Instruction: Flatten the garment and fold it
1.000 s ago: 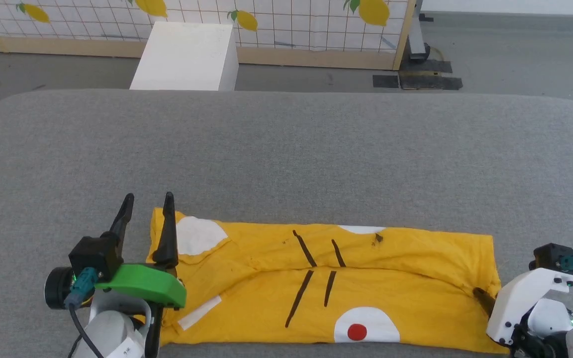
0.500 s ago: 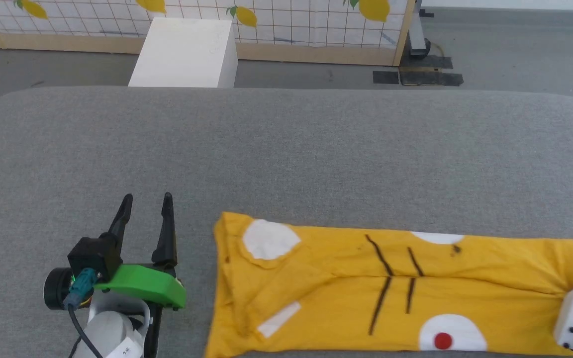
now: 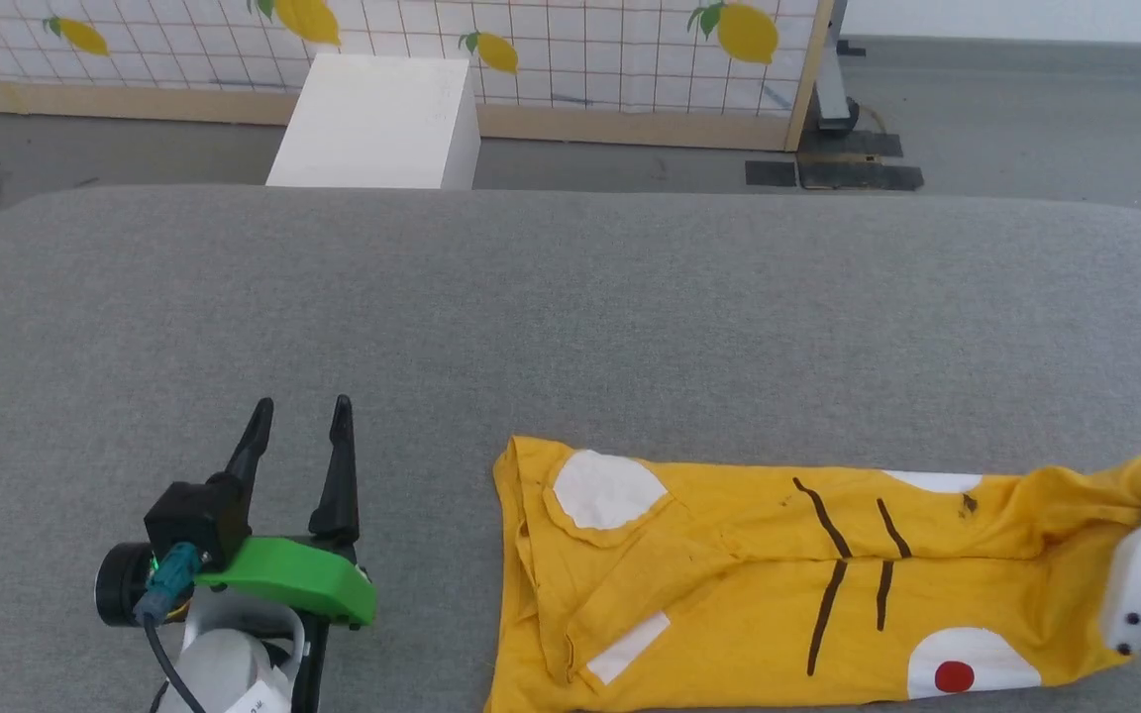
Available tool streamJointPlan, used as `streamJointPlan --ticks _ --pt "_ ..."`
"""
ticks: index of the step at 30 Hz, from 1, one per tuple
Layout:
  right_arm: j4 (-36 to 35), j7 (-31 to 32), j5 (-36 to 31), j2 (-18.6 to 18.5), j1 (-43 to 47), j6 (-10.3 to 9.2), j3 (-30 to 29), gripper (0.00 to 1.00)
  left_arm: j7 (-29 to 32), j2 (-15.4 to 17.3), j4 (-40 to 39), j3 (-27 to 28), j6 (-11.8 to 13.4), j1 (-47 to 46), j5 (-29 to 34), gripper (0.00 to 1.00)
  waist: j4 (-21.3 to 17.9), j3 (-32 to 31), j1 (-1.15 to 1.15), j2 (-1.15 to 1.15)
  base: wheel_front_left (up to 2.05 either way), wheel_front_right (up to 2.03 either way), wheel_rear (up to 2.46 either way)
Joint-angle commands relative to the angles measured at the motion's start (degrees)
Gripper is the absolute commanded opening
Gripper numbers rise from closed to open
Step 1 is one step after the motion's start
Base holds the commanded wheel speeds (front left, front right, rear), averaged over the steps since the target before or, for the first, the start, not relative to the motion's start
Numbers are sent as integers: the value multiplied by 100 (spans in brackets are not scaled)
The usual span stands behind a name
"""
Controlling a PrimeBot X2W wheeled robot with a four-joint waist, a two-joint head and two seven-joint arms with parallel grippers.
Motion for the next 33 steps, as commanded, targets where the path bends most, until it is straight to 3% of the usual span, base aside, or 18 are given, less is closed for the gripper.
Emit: streamJointPlan --ticks 1,4,5,6,11,19,26,32,33 --pt "-370 228 180 30 163 -9 305 0 -26 -32 18 33 -31 64 59 100 -4 -42 0 0 0 0 0" --pt "-1245 736 528 45 408 -9 1029 0 -26 -39 26 48 -50 86 77 100 -1 -69 0 0 0 0 0" --pt "-2127 1290 992 55 587 -9 1944 0 -26 -45 30 53 -69 76 97 100 9 -63 0 0 0 0 0" --pt "-2376 1440 1115 23 603 -9 2304 0 -26 -48 32 52 -75 61 103 100 17 -47 0 0 0 0 0" --pt "-2711 1645 1414 -97 284 -9 3696 0 -26 -57 20 58 -99 -37 129 100 62 58 0 0 0 0 0" --pt "-1290 1018 1502 27 -781 -9 5153 0 -26 -99 4 -14 -145 -230 166 100 306 312 0 0 0 0 0" --pt "421 562 1984 116 -1513 -9 5854 0 -26 -151 46 -89 -179 -389 182 100 518 521 0 0 0 0 0" --pt "1323 425 2737 120 -1914 -9 6413 0 -26 -176 98 -78 -197 -432 191 100 562 602 0 0 0 0 0" --pt "1419 417 2816 120 -1954 -9 6466 18 -26 -179 107 -76 -200 -434 195 100 563 605 0 0 0 0 0"
